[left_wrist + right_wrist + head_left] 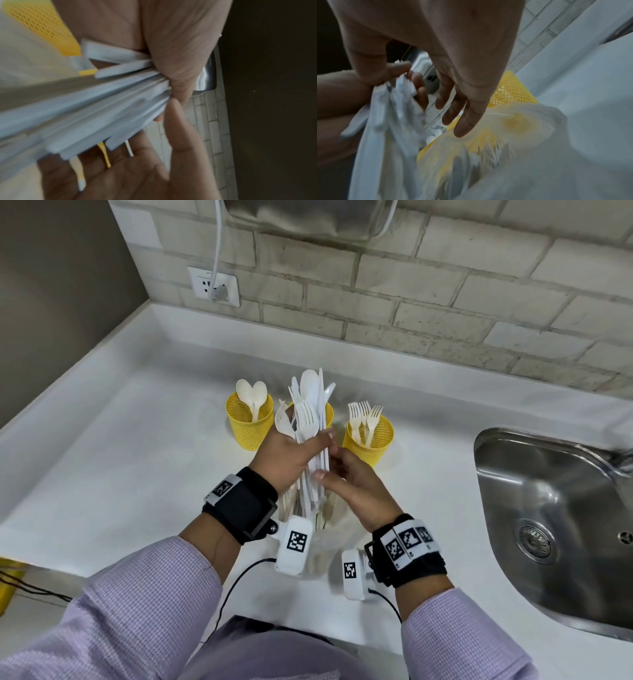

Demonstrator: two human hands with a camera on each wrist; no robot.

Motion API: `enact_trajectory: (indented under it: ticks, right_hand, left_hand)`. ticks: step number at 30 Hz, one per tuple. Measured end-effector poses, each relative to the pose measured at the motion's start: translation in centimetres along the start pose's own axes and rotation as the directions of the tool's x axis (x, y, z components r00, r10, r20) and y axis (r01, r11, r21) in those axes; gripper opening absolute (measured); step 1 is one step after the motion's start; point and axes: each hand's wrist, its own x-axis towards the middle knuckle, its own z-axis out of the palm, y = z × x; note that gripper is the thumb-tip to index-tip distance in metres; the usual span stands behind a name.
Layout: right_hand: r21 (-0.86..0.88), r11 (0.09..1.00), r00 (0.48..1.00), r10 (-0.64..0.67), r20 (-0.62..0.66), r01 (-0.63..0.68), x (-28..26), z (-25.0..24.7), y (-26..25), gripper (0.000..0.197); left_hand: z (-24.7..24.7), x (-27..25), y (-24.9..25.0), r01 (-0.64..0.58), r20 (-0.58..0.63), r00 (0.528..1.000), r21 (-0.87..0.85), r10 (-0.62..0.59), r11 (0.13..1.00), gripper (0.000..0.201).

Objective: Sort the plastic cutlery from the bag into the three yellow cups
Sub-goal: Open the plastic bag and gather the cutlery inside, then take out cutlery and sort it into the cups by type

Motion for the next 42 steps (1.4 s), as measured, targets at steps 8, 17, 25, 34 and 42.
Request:
enact_trajectory:
  ticks: [8,17,25,34,42]
  right_hand:
    - [0.125,0.984,0.987,-0.139,0.077,0.129,-0.7,0.8,-3.3,0.076]
    - [0.078,0.987,0.983,-0.133,-0.124,0.143,-1.7,1.7,-3.1,0.035]
    - [0.065,0.973,0.963,-0.206,-0.174,0.22,-2.7,2.3,-3.1,0.013]
    - [0.017,0.94,0.933,-0.335,-0.129,0.34,-2.3,2.5,-3.3,0.05]
    - [0.736,0.625,0.956,0.062,0.285,-0.26,-3.2,0.8,-2.1,0.05]
  left_hand:
    - [2.6,-1.0,4.0,-0.045,-0.01,0.999,-0.139,0.044,0.989,0.016]
    - [3.6,-2.1,3.6,-0.063,-0.035,0.997,-0.046,0.062,0.997,0.028]
    - [3.5,-3.3,4.3,-0.006,0.091,0.996,0.023,0.004,1.0,0.027]
    - [3.8,-4.7,5.4,0.018,-0.006,1.0,0.061,-0.017,0.998,0.011]
    - [3.1,-4.9,6.8,-0.048,0.035,0.998,0.002,0.048,0.999,0.017]
